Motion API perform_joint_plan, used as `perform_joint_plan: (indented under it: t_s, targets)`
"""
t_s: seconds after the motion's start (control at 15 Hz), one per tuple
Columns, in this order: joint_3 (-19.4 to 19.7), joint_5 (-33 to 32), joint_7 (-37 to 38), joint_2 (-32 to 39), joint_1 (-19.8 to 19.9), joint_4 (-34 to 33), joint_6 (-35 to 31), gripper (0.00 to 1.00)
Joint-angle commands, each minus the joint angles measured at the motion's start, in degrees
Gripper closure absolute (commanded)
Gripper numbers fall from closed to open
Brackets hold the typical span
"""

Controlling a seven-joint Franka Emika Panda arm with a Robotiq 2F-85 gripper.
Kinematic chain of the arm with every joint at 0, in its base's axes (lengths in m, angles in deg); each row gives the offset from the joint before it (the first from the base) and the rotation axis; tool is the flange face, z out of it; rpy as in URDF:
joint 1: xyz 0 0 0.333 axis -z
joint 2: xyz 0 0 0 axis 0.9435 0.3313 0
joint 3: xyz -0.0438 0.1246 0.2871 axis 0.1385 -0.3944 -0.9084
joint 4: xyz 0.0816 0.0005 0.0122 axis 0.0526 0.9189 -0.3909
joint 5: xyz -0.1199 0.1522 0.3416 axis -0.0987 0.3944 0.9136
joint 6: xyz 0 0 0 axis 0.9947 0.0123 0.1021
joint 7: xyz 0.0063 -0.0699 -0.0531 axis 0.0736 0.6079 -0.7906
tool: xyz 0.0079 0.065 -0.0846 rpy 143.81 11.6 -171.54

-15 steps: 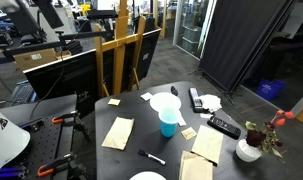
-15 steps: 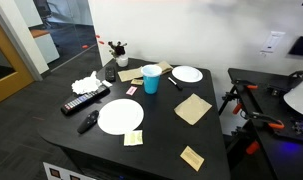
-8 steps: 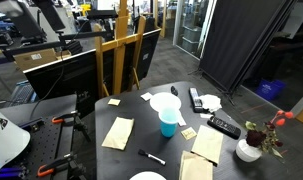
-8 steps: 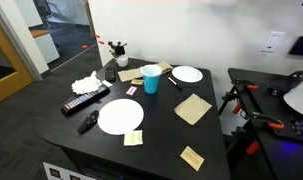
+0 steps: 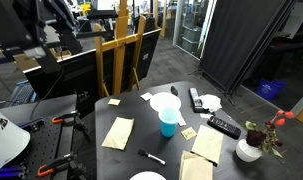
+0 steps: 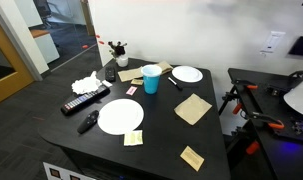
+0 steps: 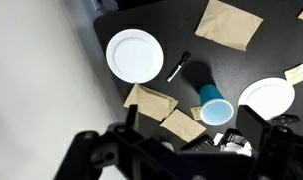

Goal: Put the marker into the cup.

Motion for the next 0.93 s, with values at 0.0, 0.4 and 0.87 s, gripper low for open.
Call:
perform_joint_plan:
  t_s: [0.0, 0.4, 0.87]
  targets:
    - [0.6, 2.0, 2.3, 4.2, 2.0, 1.3, -4.3, 0.0]
    - [1.3, 6.1, 4.2, 13.5, 2.8, 1.9, -11.8, 0.0]
    - [-0.3, 8.9, 9.1, 27.3, 3.3, 0.8, -23.5, 0.0]
